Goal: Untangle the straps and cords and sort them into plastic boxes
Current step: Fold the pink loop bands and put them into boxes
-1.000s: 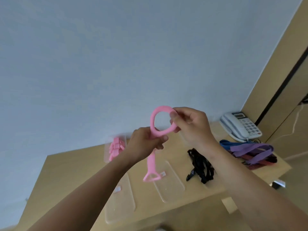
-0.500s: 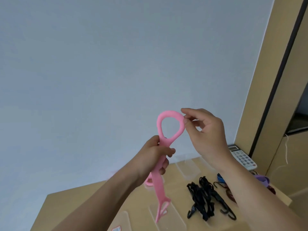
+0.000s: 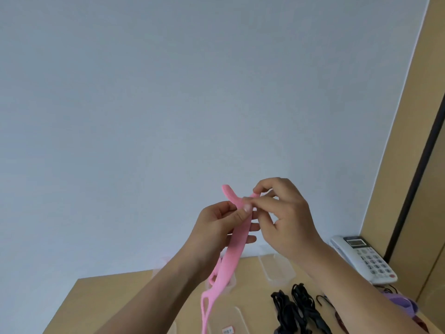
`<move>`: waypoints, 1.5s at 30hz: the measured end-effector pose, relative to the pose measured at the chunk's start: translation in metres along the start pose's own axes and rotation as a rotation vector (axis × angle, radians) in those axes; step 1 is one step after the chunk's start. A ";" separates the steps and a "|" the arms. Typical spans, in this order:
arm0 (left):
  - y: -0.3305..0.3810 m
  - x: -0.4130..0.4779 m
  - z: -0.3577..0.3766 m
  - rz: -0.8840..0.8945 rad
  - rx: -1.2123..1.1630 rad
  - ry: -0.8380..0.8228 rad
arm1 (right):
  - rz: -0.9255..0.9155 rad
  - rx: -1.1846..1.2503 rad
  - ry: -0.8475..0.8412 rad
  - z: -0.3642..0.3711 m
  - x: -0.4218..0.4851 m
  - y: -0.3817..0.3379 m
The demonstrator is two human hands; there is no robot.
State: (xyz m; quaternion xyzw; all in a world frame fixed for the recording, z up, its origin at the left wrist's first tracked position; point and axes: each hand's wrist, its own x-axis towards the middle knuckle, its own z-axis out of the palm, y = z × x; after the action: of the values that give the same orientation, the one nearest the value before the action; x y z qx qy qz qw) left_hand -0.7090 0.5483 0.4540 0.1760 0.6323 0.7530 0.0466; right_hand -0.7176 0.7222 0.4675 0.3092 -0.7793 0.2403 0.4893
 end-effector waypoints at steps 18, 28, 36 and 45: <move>-0.007 0.007 0.039 0.043 0.062 0.210 | 0.158 0.142 -0.126 -0.017 -0.008 0.028; -0.014 -0.002 0.051 0.032 0.060 0.203 | 0.215 0.105 -0.203 -0.028 -0.008 0.021; -0.022 -0.014 0.045 -0.035 0.079 0.169 | 0.184 0.057 -0.282 -0.030 -0.016 0.015; -0.013 -0.022 0.029 -0.186 -0.155 0.197 | 0.096 -0.055 -0.162 -0.019 -0.026 0.002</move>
State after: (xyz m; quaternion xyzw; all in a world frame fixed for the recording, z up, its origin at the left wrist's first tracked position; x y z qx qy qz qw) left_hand -0.6808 0.5713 0.4403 0.0379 0.5873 0.8056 0.0677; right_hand -0.6987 0.7428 0.4512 0.2763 -0.8364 0.2160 0.4212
